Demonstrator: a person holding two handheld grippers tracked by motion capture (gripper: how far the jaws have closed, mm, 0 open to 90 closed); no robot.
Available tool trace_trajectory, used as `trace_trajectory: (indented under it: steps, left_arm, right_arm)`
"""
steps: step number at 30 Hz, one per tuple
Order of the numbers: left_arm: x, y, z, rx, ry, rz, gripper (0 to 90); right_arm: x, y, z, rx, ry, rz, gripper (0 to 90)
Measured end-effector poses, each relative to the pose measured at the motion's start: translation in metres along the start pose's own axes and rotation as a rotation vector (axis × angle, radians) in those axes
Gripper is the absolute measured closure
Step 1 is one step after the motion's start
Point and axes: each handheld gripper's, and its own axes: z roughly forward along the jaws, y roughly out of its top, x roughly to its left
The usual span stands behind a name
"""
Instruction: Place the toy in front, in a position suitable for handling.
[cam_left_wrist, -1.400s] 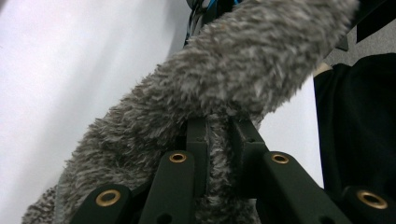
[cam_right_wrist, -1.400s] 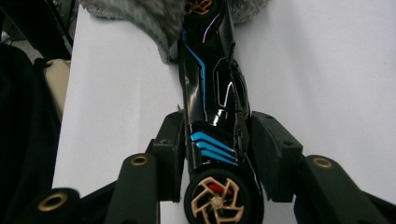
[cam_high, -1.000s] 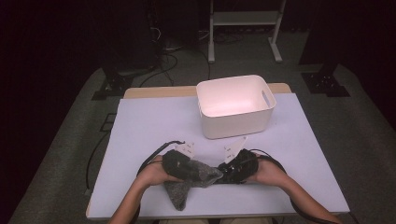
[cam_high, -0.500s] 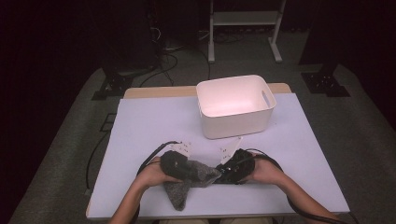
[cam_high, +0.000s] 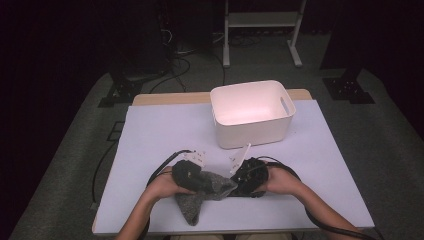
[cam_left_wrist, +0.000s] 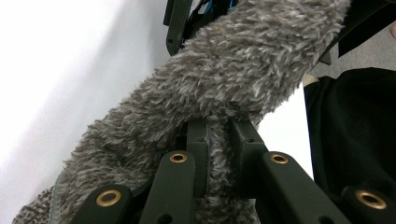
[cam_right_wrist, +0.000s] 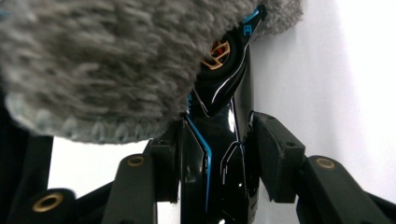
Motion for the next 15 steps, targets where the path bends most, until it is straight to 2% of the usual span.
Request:
trace_trajectory:
  steps: [2, 6, 9, 12, 14, 15]
  left_arm:
    - [0.0, 0.0, -0.003, -0.004, 0.004, 0.003, 80.4]
    - [0.001, -0.003, -0.02, -0.046, 0.026, -0.007, 80.3]
    - [0.002, -0.005, -0.037, -0.043, 0.062, -0.024, 80.3]
    - [0.001, -0.012, -0.051, -0.029, 0.092, -0.039, 80.3]
    - [0.001, -0.015, -0.055, -0.044, 0.083, -0.043, 80.4]
    - [0.0, -0.015, -0.055, -0.057, 0.063, -0.038, 80.4]
  right_arm:
    - [0.002, -0.001, 0.0, -0.014, -0.012, -0.021, 55.5]
    - [-0.001, -0.004, -0.002, -0.111, -0.007, 0.006, 55.8]
    - [0.0, -0.001, -0.003, -0.175, -0.018, 0.017, 55.8]
    - [0.0, 0.004, -0.001, -0.215, -0.02, 0.012, 55.8]
    - [0.001, 0.005, -0.001, -0.239, -0.025, 0.01, 55.8]
    - [0.001, 0.005, -0.001, -0.251, -0.024, 0.013, 55.8]
